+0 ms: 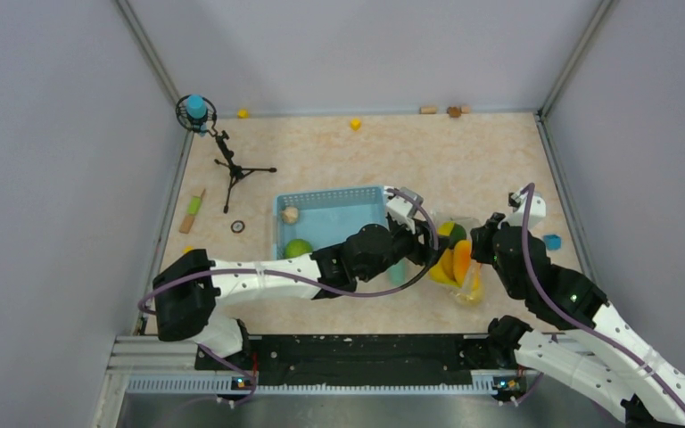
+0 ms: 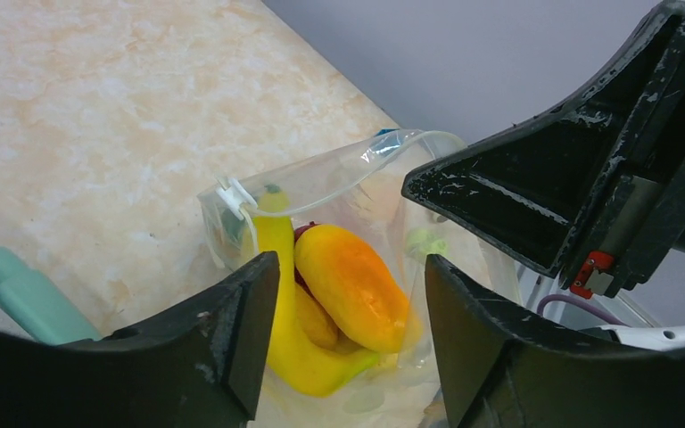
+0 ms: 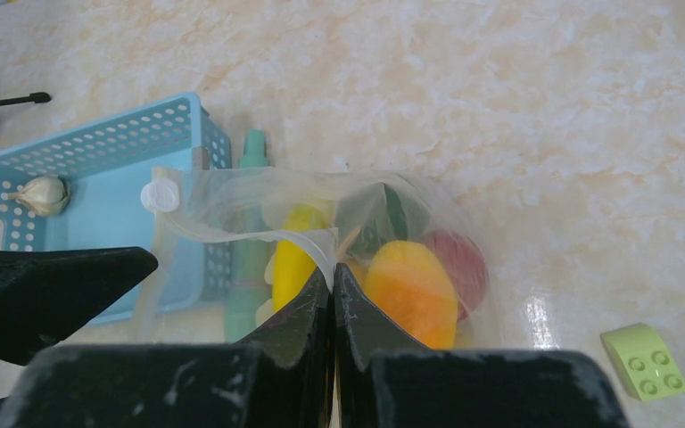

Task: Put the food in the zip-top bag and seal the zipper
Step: Place the fake fruit in the zipper food storage bag.

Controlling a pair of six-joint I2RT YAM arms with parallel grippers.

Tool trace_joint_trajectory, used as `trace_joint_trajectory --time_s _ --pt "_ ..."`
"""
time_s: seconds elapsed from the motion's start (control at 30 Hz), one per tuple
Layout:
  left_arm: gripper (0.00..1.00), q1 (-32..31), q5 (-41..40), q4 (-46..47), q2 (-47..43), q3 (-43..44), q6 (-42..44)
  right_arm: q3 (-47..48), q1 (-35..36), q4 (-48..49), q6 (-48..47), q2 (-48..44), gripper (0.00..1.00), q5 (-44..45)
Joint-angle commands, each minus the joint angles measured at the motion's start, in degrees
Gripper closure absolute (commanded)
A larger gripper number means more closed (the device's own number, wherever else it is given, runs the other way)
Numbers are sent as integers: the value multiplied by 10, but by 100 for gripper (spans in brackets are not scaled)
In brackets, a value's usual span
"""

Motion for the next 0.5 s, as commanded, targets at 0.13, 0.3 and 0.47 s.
trace_joint_trajectory --time_s 0.13,0.3,0.47 --pt "16 -3 -28 -12 -74 -24 8 0 -1 22 -8 -11 98 2" --pt "4 2 -155 -83 -124 -37 8 0 -1 23 -8 -11 98 3" --pt "3 26 -270 -212 -153 -32 -41 0 -1 22 -8 -10 98 6"
